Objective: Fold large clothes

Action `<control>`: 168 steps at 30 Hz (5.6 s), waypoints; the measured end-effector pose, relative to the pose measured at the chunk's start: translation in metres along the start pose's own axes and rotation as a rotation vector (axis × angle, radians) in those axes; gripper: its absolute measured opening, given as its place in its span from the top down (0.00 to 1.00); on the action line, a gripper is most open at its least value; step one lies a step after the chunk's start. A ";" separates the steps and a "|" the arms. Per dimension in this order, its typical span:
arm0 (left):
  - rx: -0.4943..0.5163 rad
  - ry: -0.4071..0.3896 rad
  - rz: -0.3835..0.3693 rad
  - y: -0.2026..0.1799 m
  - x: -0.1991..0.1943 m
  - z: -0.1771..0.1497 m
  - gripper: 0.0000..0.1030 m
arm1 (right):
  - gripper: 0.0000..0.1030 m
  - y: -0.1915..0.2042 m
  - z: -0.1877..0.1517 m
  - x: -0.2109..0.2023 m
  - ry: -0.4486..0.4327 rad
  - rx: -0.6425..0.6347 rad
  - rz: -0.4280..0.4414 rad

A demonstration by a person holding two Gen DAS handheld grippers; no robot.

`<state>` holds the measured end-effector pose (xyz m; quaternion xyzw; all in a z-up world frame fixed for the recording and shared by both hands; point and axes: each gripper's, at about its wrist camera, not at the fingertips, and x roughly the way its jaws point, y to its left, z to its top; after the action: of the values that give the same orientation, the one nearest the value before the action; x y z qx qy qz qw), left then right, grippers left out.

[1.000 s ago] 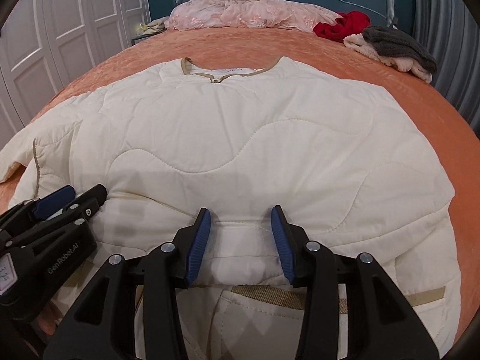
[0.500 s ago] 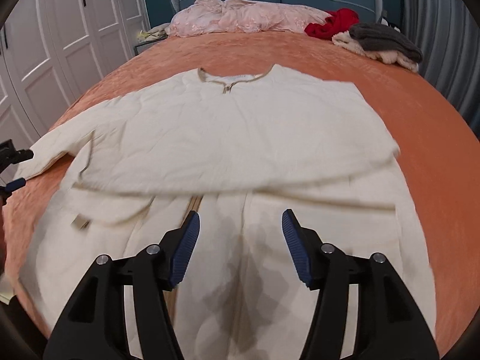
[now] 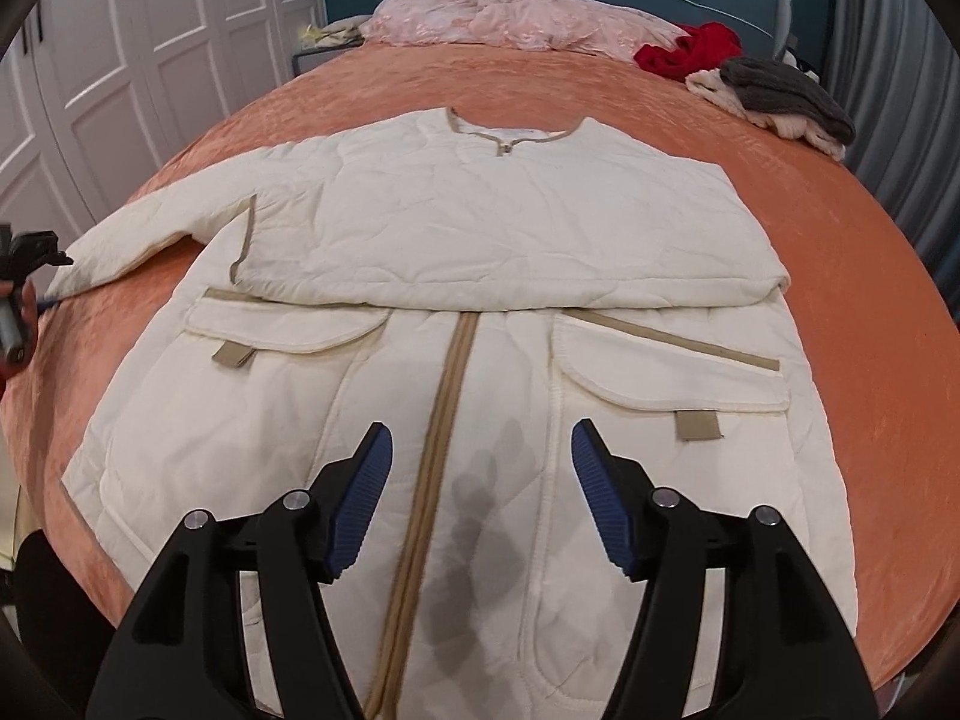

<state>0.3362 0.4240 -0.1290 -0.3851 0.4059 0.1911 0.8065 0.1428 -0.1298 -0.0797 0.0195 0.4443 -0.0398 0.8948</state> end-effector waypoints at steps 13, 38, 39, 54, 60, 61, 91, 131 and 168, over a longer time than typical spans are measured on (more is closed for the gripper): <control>0.568 -0.192 -0.357 -0.213 -0.183 -0.080 0.96 | 0.42 -0.014 0.008 -0.012 -0.057 0.086 0.038; 0.312 0.345 -0.316 -0.185 -0.077 -0.261 0.45 | 0.31 -0.117 0.049 0.036 -0.052 0.425 0.193; 0.286 0.337 -0.318 -0.181 -0.074 -0.252 0.45 | 0.31 -0.118 0.051 0.041 -0.045 0.446 0.204; -0.072 0.437 -0.349 -0.169 0.010 -0.192 0.49 | 0.94 -0.099 0.107 0.085 0.036 0.392 0.214; 0.132 0.433 -0.338 -0.220 0.010 -0.190 0.76 | 0.96 -0.117 0.180 -0.005 -0.259 0.248 0.120; 0.168 0.438 -0.312 -0.227 0.014 -0.195 0.82 | 0.96 -0.122 0.186 -0.011 -0.283 0.235 0.102; 0.776 -0.026 -0.082 -0.268 -0.055 -0.258 0.83 | 0.79 -0.164 0.109 0.051 -0.151 0.244 -0.079; 1.018 -0.095 -0.079 -0.317 0.043 -0.370 0.82 | 0.77 -0.094 0.104 0.163 -0.142 0.137 -0.016; 0.787 0.043 -0.170 -0.360 0.053 -0.220 0.43 | 0.48 -0.075 0.248 0.181 -0.155 0.163 0.331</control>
<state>0.4795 0.0259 -0.0856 -0.0831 0.4314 -0.0544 0.8967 0.4416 -0.2316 -0.0741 0.1612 0.3602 0.0706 0.9161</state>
